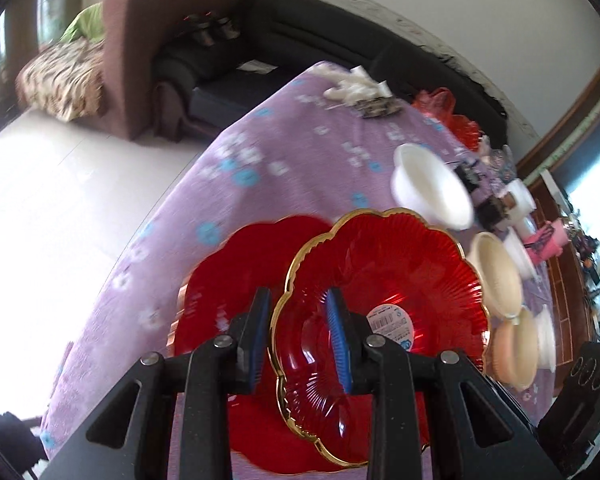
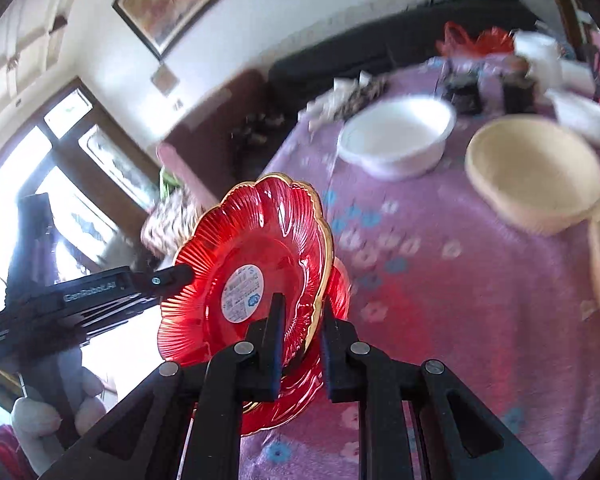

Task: Organize plates and bowls
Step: 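Lift the red plate with both grippers and lower it onto the other red plate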

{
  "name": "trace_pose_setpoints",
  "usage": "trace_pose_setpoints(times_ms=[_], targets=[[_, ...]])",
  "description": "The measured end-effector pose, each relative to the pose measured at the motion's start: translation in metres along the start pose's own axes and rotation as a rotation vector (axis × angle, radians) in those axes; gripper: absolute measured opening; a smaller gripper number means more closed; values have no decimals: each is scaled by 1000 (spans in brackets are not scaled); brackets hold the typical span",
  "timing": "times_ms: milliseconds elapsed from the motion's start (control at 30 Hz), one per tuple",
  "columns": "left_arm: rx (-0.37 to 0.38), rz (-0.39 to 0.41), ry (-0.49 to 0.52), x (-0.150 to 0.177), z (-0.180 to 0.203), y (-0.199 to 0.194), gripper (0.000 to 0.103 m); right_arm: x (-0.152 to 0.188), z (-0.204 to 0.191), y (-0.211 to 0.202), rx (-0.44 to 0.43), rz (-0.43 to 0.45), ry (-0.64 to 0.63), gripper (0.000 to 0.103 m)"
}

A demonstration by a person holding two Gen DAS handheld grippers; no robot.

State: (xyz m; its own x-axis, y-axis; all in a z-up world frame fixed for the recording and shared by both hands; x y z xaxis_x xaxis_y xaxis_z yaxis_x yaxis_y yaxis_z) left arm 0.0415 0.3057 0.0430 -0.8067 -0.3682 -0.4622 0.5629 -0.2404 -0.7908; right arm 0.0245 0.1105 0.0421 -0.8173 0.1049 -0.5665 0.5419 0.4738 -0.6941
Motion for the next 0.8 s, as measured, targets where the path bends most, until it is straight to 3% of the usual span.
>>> trace_pose_setpoints(times_ms=[200, 433, 667, 800], targets=[[-32, -42, -47, 13, -31, 22, 27, 19, 1, 43, 26, -105, 6, 17], [-56, -35, -67, 15, -41, 27, 29, 16, -9, 54, 74, -102, -63, 17], [-16, -36, -77, 16, -35, 22, 53, 16, -19, 58, 131, -89, -115, 19], [10, -36, -86, 16, -33, 21, 62, 15, -22, 59, 188, -56, -179, 21]])
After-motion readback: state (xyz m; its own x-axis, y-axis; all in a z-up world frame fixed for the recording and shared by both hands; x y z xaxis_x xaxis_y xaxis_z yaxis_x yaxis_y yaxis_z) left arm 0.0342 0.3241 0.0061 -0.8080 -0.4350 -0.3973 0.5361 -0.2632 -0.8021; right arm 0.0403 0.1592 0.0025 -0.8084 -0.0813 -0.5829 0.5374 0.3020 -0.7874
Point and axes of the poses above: each gripper's, at about its wrist camera, not at the fingertips, and y roughly the way its jaws point, z to its right, x to its underside, the point moved 5 cm from there along y, roughly the way its jaws point, and after that the axes turned 6 degrees about x, right-handed, at the moved point
